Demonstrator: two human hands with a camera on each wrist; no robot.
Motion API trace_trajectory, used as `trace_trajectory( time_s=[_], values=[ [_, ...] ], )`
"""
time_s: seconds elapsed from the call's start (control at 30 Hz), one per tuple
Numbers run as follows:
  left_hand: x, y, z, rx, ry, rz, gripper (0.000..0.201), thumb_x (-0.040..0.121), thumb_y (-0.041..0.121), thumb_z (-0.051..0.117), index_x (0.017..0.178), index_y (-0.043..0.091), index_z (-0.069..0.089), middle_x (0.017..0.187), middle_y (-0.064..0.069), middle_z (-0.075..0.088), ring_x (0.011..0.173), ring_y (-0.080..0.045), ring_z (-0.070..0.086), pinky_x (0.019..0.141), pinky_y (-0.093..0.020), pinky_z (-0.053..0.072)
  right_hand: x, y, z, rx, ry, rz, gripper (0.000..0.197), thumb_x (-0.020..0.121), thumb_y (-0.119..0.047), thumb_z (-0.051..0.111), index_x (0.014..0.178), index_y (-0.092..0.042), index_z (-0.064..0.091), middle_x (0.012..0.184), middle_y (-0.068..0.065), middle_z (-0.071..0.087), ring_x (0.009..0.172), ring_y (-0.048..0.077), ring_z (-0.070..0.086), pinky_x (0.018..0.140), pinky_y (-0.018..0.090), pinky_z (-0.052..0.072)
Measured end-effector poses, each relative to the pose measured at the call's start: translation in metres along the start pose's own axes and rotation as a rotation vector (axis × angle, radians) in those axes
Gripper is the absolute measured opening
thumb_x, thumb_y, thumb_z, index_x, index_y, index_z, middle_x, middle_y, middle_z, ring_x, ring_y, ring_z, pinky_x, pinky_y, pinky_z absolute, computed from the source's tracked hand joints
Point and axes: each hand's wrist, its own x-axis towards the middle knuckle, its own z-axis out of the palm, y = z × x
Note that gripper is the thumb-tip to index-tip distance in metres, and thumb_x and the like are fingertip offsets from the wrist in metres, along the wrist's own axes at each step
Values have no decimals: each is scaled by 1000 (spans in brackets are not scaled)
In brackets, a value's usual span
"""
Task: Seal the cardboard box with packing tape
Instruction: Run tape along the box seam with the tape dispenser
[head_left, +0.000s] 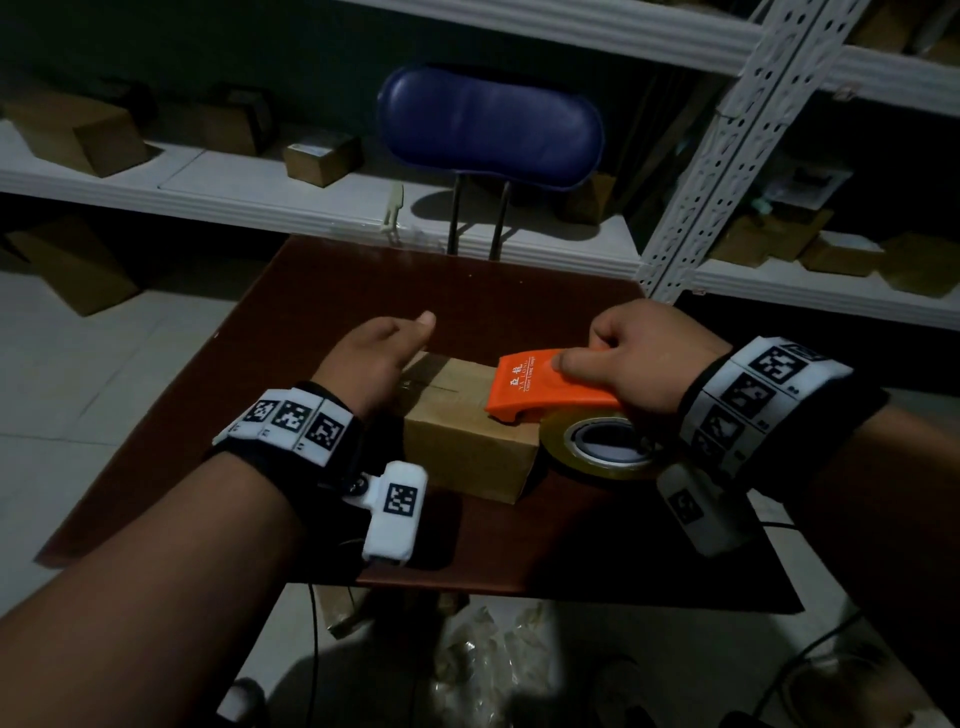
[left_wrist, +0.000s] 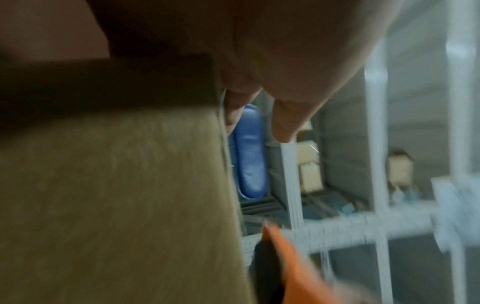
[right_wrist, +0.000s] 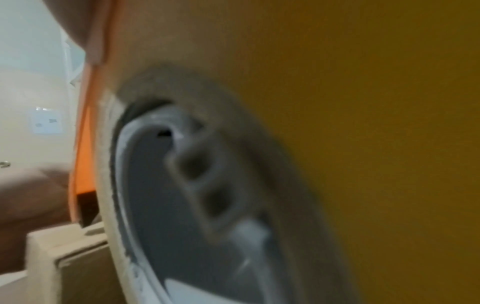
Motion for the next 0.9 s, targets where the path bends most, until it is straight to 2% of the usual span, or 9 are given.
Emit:
trace_trajectory(
  time_s=[0.07,0.17,0.23,0.33,0.4,0.53,0.63,0.77,0.9],
  values=[
    [-2,-2,6,99,36,53,44,88,62,58,108,24,69,108,3,69,104,-19,64,97,-39,48,1,-2,2,-2,-1,-15,47,81,-59,69,65,-18,55,67,2,56,67,19,57,59,30,42],
    [-5,-8,14,292,23,109,61,85,61,65,131,21,60,130,-2,63,117,-20,60,97,-33,46,2,-6,4,4,-8,-27,46,82,-58,69,65,-18,54,68,2,57,68,20,58,60,31,44],
    [-5,-10,14,400,39,130,69,82,56,71,138,20,54,135,-4,60,119,-21,58,92,-28,42,3,-4,4,4,-9,-31,46,82,-59,69,65,-18,54,68,2,57,68,20,58,60,31,44],
    [-4,-10,13,413,41,133,62,82,52,73,132,19,55,121,-3,62,104,-17,57,84,-28,42,3,0,4,-9,-20,-31,46,82,-62,67,68,-19,57,70,2,59,69,19,59,60,30,43],
    [-3,-10,13,400,39,128,56,82,52,73,126,21,57,111,0,62,101,-19,59,82,-30,44,2,1,4,-9,-26,-31,46,82,-62,67,69,-19,58,70,1,59,69,18,58,59,30,42],
    [-3,-10,13,374,31,108,46,82,51,73,116,24,56,103,1,62,96,-20,60,77,-29,43,2,3,2,-8,-32,-43,45,83,-61,67,70,-18,59,69,0,58,68,17,57,61,31,44],
    [-2,-11,13,370,32,106,44,82,52,73,114,25,56,99,2,63,92,-19,61,74,-29,43,2,3,0,-19,-23,-45,46,83,-62,67,70,-18,60,69,0,59,68,16,57,61,31,44],
    [0,-13,12,359,30,109,43,81,53,73,110,26,57,100,2,64,93,-19,62,76,-31,47,2,4,0,-35,-19,-52,48,82,-63,66,73,-16,62,71,0,60,69,16,58,62,32,45],
    [0,-13,12,374,30,122,42,82,53,72,110,26,56,103,2,63,94,-19,60,76,-29,42,1,8,-3,-28,-15,-42,52,83,-61,67,81,-9,66,75,3,62,73,19,60,63,34,47]
  ],
)
